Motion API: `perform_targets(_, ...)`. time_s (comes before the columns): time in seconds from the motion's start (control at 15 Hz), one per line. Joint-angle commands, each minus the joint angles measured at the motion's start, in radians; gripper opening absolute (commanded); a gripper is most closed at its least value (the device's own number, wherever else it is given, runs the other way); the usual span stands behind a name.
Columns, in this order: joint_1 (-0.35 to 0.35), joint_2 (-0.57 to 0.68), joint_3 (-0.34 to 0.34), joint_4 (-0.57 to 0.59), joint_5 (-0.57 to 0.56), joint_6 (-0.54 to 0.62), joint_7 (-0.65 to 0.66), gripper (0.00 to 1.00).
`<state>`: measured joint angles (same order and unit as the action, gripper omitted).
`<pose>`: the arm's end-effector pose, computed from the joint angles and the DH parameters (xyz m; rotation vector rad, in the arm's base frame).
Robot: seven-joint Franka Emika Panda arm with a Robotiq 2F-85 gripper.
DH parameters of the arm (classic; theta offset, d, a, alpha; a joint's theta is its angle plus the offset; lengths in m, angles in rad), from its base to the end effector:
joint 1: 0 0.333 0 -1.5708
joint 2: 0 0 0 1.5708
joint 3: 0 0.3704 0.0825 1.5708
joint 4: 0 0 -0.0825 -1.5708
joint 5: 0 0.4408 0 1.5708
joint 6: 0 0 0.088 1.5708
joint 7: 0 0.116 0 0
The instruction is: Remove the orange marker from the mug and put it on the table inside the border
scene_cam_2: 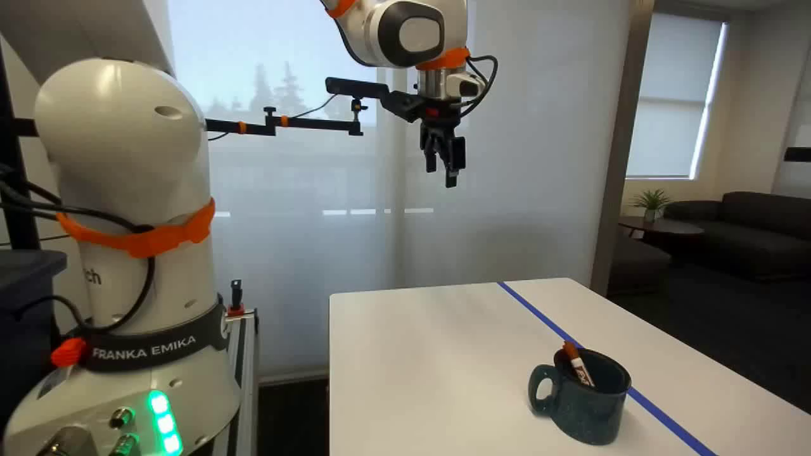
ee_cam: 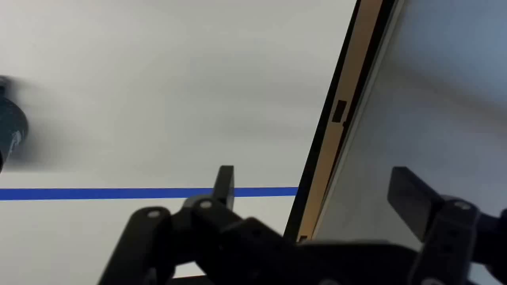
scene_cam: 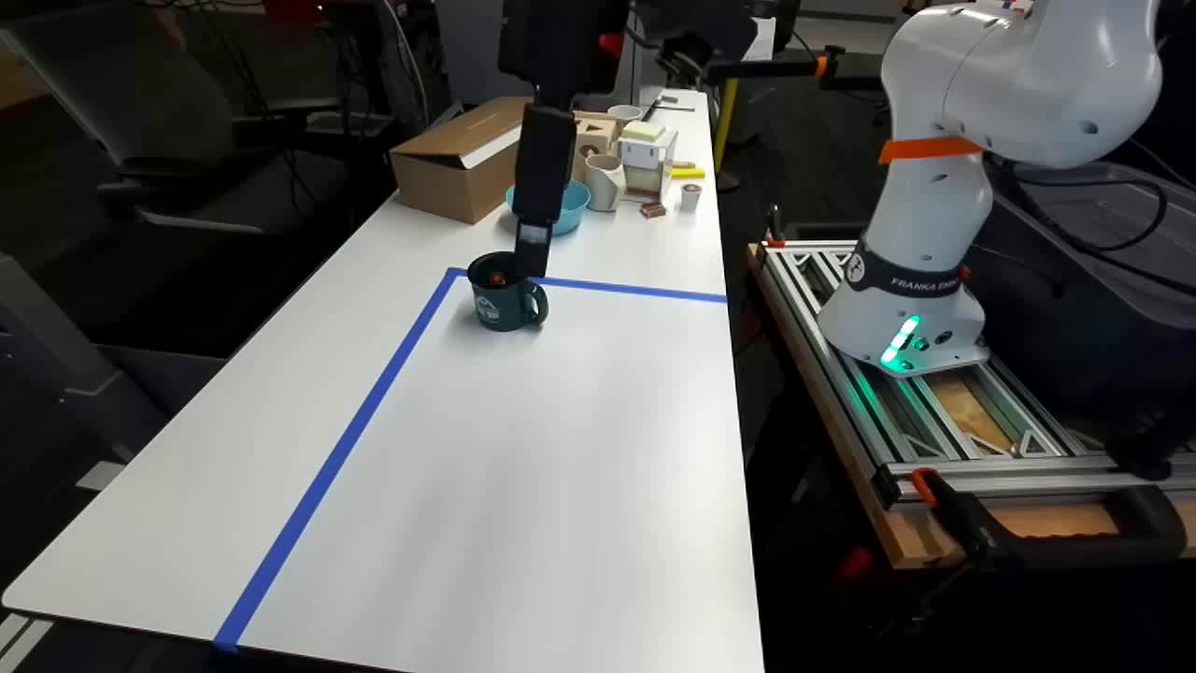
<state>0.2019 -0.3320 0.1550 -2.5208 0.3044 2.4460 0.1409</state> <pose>0.4483 0.1703 0.4304 -2.8960 -0.0071 -0.3012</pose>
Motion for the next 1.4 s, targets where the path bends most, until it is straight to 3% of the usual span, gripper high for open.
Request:
perform_targets(0.0,0.0,-0.001,0.0,0.003,-0.001,-0.003,0.001,1.0)
perform_targets(0.6,0.0,-0.001,0.0,0.005,-0.001,-0.003,0.001,1.0)
perform_targets(0.93,-0.103,0.044,0.04,-0.017,-0.109,0.107,0.261,1.0)
perform_targets(1.33,-0.249,0.108,0.081,-0.073,-0.319,0.27,0.617,1.0)
